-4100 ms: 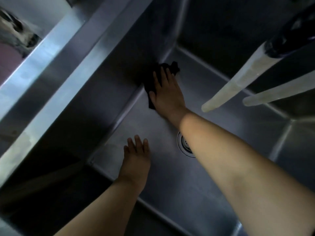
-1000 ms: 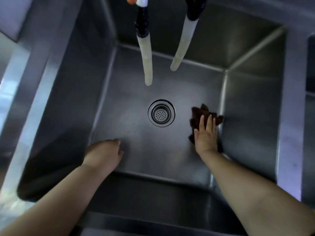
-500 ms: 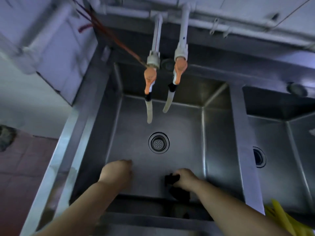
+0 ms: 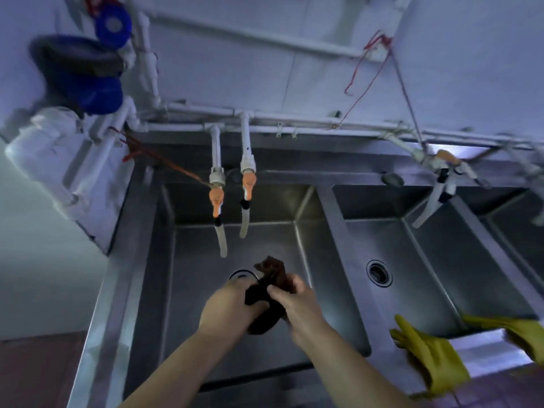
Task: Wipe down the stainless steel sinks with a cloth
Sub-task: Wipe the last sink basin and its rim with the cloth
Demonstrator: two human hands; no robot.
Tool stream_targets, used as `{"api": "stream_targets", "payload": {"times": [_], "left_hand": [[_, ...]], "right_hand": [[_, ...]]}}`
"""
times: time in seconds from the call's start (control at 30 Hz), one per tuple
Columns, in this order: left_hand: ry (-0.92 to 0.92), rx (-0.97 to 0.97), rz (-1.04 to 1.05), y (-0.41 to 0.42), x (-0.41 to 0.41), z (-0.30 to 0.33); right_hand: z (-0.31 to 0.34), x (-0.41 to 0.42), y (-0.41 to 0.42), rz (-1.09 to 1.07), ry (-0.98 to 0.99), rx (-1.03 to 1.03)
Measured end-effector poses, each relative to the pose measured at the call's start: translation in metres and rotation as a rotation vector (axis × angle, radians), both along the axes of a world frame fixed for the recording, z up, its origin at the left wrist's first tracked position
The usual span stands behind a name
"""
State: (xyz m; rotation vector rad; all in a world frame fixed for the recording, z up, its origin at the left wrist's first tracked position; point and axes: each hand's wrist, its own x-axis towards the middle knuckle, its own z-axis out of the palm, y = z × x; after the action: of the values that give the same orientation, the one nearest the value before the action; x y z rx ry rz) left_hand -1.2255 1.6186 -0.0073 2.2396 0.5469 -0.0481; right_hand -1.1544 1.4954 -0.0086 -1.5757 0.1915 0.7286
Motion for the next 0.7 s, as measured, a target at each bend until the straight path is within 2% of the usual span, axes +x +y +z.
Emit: {"api": "stream_targets", "payload": {"times": [0.17, 0.3, 0.43, 0.53, 0.63, 0.7], "left_hand": [[-0.097, -0.038, 0.057, -0.025, 0.012, 0.027], [-0.115, -0.117, 0.017, -0.049, 0.022, 0.040], [-0.147, -0.140, -0.079, -0.080, 0.029, 0.052], [-0.175, -0.090, -0.200, -0.113, 0.037, 0.063], [-0.199, -0.028, -0.358, -0.158, 0.047, 0.077], [-0.225, -0.015, -0.453, -0.194, 0.054, 0.088]], "right_hand": [[0.016, 0.002, -0.031, -0.201, 0.148, 0.231], [0.022, 0.000, -0.056, -0.216, 0.146, 0.205], [0.023, -0.005, -0.091, -0.040, -0.164, -0.127], [0.031, -0.008, -0.126, -0.017, -0.342, -0.155], [0.042, -0.002, -0.176, 0.125, -0.569, -0.356], [0.055, 0.002, -0.215, 0.167, -0.642, -0.364]]}}
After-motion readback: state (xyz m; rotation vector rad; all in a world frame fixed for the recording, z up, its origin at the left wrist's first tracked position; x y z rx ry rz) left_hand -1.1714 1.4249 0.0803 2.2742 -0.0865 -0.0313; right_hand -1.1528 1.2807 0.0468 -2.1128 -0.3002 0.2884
